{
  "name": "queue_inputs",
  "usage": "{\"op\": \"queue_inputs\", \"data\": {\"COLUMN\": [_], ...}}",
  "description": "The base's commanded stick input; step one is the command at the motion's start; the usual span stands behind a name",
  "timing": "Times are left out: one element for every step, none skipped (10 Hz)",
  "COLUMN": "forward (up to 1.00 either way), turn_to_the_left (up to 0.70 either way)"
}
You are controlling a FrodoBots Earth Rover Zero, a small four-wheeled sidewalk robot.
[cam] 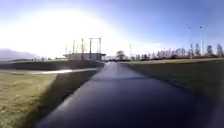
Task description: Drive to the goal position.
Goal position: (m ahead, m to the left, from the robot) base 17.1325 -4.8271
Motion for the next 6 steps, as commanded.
{"op": "queue_inputs", "data": {"forward": [1.0,1.0,1.0,1.0,1.0,1.0], "turn_to_the_left": [-0.2,0.0,0.0,0.0,0.0,0.0]}}
